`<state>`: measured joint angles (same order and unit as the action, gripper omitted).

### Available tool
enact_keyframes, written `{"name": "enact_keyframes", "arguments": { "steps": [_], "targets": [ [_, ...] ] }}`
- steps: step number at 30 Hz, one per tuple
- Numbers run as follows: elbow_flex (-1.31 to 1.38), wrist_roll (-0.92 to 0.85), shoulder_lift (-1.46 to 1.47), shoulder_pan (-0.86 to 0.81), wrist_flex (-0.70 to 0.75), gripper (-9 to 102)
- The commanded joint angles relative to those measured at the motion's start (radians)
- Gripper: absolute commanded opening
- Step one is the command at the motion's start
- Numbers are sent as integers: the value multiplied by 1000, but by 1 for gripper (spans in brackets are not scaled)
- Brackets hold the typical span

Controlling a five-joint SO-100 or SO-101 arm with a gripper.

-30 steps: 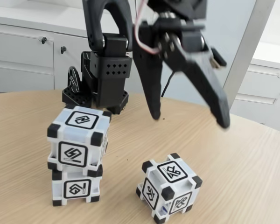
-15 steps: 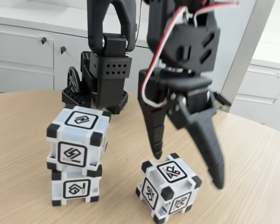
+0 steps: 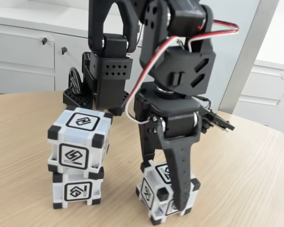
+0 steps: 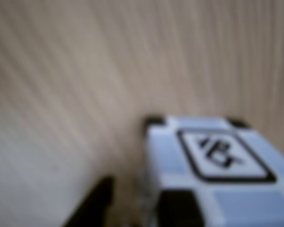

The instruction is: Stack cubes from left to right.

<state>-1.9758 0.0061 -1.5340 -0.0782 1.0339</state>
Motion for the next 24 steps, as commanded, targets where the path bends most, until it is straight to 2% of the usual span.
{"name": "enact_keyframes", "arguments": {
  "steps": [1, 11, 17, 24],
  "targets": [
    [18, 6, 6, -26, 3, 32],
    [18, -2, -11, -28, 12, 16],
    [12, -3, -71, -28, 18, 16],
    [6, 9, -291, -28, 20, 16]
  ]
}}
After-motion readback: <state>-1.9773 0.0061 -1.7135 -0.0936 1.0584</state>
